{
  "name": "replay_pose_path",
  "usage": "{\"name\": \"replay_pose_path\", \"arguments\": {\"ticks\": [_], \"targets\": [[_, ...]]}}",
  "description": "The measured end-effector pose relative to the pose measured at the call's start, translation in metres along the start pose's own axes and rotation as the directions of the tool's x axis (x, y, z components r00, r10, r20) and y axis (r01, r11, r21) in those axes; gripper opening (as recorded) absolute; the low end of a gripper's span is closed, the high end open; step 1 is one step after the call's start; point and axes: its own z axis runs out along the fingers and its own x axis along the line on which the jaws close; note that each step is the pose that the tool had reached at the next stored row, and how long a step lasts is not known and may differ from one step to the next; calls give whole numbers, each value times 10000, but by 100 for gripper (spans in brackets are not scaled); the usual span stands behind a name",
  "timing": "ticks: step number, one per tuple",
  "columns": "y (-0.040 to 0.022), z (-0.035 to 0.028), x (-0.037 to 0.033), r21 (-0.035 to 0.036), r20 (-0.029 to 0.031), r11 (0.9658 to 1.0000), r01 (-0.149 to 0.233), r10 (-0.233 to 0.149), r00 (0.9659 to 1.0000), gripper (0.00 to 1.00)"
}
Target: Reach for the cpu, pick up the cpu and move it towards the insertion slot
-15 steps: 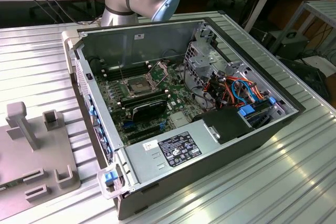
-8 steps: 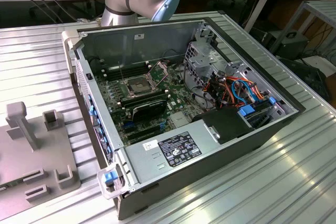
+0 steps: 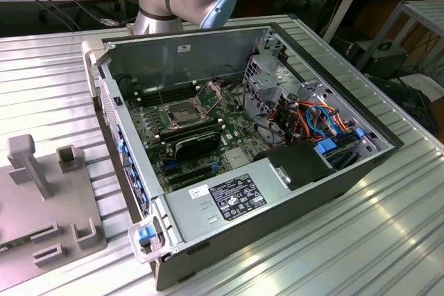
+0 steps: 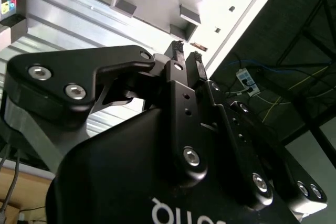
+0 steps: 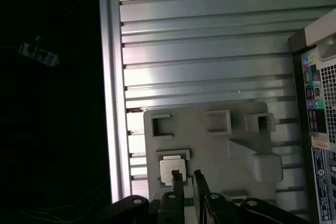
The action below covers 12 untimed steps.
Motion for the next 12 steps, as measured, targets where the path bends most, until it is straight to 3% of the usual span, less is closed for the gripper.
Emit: {"name": "replay_pose_path", "arguments": {"ticks": [4, 6, 12], "targets": [[-15, 20, 146, 7, -96, 10000, -4, 4, 10000, 23], [-16, 23, 161, 9, -123, 10000, -4, 4, 9999, 23], [-16, 24, 162, 10, -125, 10000, -5, 5, 9999, 23]]}}
